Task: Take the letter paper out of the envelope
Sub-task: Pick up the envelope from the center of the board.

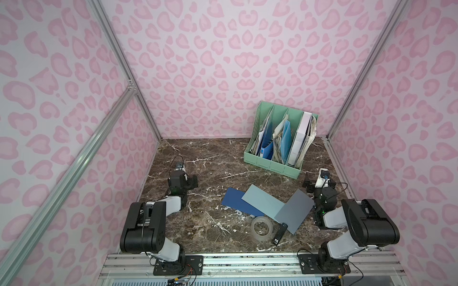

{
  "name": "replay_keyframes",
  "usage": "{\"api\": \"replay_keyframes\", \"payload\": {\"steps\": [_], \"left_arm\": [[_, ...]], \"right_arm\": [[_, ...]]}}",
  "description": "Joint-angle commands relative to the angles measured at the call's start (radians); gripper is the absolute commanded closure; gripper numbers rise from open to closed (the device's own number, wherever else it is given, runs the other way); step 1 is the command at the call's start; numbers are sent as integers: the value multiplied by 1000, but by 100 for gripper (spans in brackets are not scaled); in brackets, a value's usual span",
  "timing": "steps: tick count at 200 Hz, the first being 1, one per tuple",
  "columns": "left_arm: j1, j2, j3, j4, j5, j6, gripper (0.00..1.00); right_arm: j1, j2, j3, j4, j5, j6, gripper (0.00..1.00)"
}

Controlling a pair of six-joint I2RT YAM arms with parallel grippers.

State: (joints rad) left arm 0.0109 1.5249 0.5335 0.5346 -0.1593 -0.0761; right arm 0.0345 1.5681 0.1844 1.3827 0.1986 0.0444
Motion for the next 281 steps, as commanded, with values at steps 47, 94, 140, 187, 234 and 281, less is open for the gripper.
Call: {"api": "replay_keyframes", "payload": {"steps": [47, 94, 140, 187, 234, 281], "left_arm": [[0, -4, 1, 10, 1, -5, 1], [0, -4, -1, 10, 1, -5, 1], [0, -3, -1, 10, 1, -5, 1], [-1, -3, 2, 8, 0, -4, 1], [-2, -71, 279, -411, -20, -22, 1], [-23, -147, 511, -456, -100, -123, 1]], "right_arm": [[0, 1, 3, 15, 2, -3, 1], [1, 1, 3, 16, 2, -3, 1], [-1, 2, 3, 19, 2, -5, 1], [0, 4, 5, 17, 1, -3, 1], [57, -159, 156, -362, 191, -7, 1], [68, -316, 448, -517, 280, -51, 1]]}}
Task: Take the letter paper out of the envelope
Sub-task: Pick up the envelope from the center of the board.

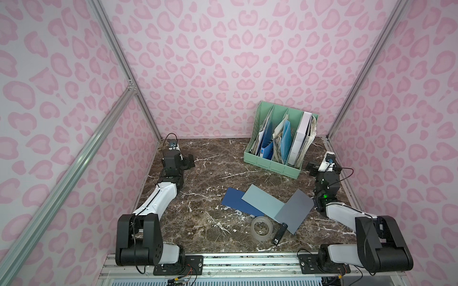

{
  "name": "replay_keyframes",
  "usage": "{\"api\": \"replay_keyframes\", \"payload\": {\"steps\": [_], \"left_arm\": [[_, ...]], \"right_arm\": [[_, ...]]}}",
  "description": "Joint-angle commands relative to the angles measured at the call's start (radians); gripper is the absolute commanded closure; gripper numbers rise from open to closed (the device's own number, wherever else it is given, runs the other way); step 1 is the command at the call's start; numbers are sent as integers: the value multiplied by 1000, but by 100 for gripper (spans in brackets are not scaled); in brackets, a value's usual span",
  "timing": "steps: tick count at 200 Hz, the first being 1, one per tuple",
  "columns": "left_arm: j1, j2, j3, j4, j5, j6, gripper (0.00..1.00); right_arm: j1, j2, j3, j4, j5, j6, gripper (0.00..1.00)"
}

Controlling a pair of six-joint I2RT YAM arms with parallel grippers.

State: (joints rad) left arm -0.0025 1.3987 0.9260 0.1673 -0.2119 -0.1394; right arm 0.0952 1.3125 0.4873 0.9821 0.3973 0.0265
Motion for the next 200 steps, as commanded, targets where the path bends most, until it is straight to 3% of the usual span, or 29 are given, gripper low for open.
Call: {"api": "replay_keyframes", "payload": {"steps": [1, 17, 25, 32, 38, 43, 46, 57, 63, 72, 92, 120, 155, 200], "left_arm": [[-11, -22, 128, -92, -50, -60, 1], [-18, -34, 252, -140, -88, -98, 1], [-17, -26, 332, -214, -133, -195, 1], [-12, -11, 450, -446, -184, -394, 1], [-7, 4, 546, -656, -249, -615, 1], [0, 10, 573, -745, -276, -739, 2], [7, 9, 565, -751, -265, -780, 2], [53, 0, 466, -591, -47, -825, 1], [66, -5, 425, -501, 60, -829, 1], [60, -1, 418, -493, 115, -850, 5], [32, 14, 482, -672, 195, -843, 10], [-26, -6, 452, -789, 242, -827, 12], [-102, -51, 351, -810, 347, -803, 16], [-296, -25, 320, -865, 446, -597, 19]], "right_arm": [[8, -63, 157, -127, 81, -32, 1], [14, -98, 388, -328, 68, 5, 1], [11, -96, 557, -526, 68, 122, 1], [-7, -81, 684, -731, 73, 308, 1], [-27, -62, 774, -949, 112, 547, 1], [-48, -50, 820, -1117, 151, 758, 3], [-67, -46, 825, -1160, 134, 814, 4], [-156, -55, 767, -1070, -187, 706, 2], [-168, -59, 752, -1060, -264, 661, 1], [-150, -64, 773, -1145, -215, 666, 3], [-91, -76, 832, -1282, -125, 594, 5], [-21, -75, 915, -1482, -90, 574, 8], [8, -147, 794, -1603, -222, 631, 11], [54, -252, 608, -1686, -364, 698, 13]]}}
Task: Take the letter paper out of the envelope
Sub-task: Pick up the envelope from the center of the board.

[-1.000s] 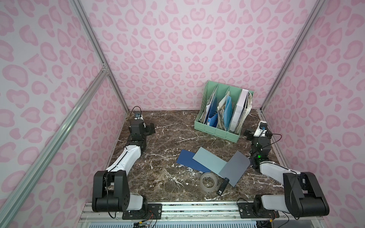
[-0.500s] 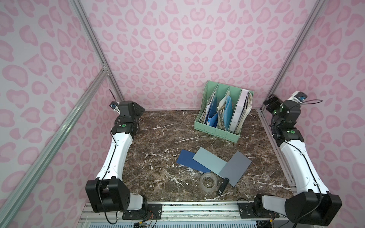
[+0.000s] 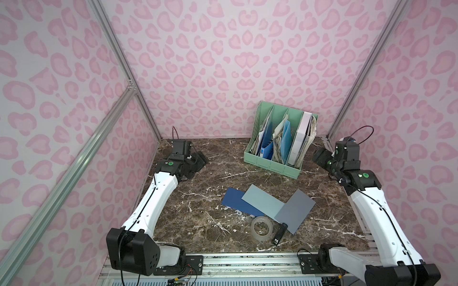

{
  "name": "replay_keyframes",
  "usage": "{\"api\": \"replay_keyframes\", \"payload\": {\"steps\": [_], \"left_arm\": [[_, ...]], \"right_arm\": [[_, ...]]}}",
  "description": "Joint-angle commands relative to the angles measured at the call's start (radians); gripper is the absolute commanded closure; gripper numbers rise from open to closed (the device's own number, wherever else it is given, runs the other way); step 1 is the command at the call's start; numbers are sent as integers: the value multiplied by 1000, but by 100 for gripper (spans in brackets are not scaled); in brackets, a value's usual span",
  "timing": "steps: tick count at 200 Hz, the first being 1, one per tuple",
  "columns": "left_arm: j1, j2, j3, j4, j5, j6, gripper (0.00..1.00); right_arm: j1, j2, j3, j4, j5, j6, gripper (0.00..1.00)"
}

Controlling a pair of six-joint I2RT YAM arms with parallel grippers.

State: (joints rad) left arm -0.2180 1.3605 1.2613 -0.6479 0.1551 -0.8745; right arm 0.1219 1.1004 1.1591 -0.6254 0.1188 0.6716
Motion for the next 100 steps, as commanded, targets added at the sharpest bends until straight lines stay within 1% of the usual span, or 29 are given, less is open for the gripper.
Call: {"api": "replay_keyframes", "payload": {"steps": [1, 22, 48, 59, 74, 90, 100], "left_arm": [[-84, 13, -17, -50, 80, 141, 19], [-139, 7, -69, -61, 96, 161, 19], [-164, -32, -176, -21, 156, 82, 19], [-175, -51, -229, -5, 171, 13, 19], [-189, -77, -319, 44, 194, -107, 19], [-206, -109, -440, 194, 230, -250, 20], [-219, -119, -507, 285, 233, -334, 19]], "right_arm": [[29, -42, -69, -80, -84, 54, 13], [68, -82, -133, -82, -60, 71, 14], [86, -81, -181, -43, -106, 66, 17], [103, -74, -208, 0, -149, 59, 19], [144, -76, -253, 70, -185, 58, 20], [176, -82, -316, 170, -249, 65, 21], [192, -83, -355, 226, -286, 80, 22]]}}
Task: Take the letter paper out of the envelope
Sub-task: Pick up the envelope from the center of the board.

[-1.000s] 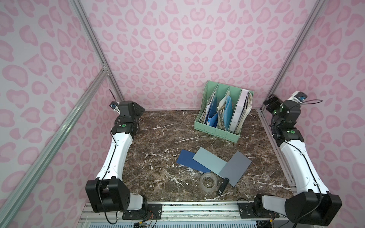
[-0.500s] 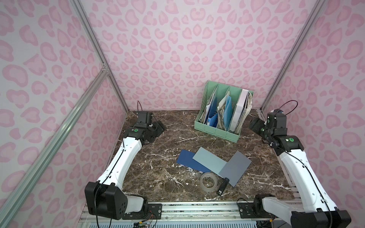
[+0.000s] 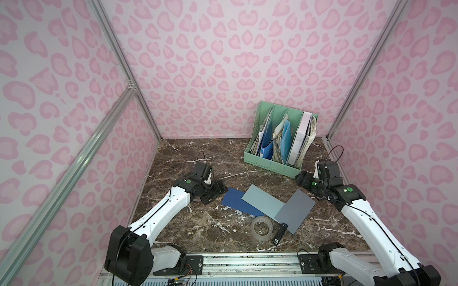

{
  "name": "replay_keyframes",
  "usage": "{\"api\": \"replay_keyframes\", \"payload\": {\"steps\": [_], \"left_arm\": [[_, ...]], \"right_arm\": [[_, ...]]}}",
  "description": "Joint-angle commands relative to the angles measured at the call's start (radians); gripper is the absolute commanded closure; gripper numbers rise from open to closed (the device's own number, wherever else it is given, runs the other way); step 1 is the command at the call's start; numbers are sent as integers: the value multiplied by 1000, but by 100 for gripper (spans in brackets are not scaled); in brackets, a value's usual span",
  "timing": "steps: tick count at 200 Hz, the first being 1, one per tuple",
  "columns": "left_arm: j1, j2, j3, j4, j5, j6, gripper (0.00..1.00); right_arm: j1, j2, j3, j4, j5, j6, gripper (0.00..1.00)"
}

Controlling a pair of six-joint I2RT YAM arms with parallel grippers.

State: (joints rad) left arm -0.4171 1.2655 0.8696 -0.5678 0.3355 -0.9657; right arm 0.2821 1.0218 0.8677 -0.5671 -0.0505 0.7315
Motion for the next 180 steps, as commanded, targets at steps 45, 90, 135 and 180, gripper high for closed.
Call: {"api": "replay_keyframes", "payload": {"steps": [45, 90, 135, 180], "left_arm": [[-86, 46, -211, 364, 3, -414, 19], [-98, 184, -204, 446, -19, -473, 27], [-99, 270, -164, 457, -15, -481, 37], [-101, 296, -133, 433, -36, -417, 53]], "right_arm": [[88, 2, -142, 239, -160, 23, 22], [88, 6, -138, 259, -181, 0, 22], [88, 8, -128, 259, -179, -7, 22], [88, 13, -128, 268, -191, -4, 22]]}}
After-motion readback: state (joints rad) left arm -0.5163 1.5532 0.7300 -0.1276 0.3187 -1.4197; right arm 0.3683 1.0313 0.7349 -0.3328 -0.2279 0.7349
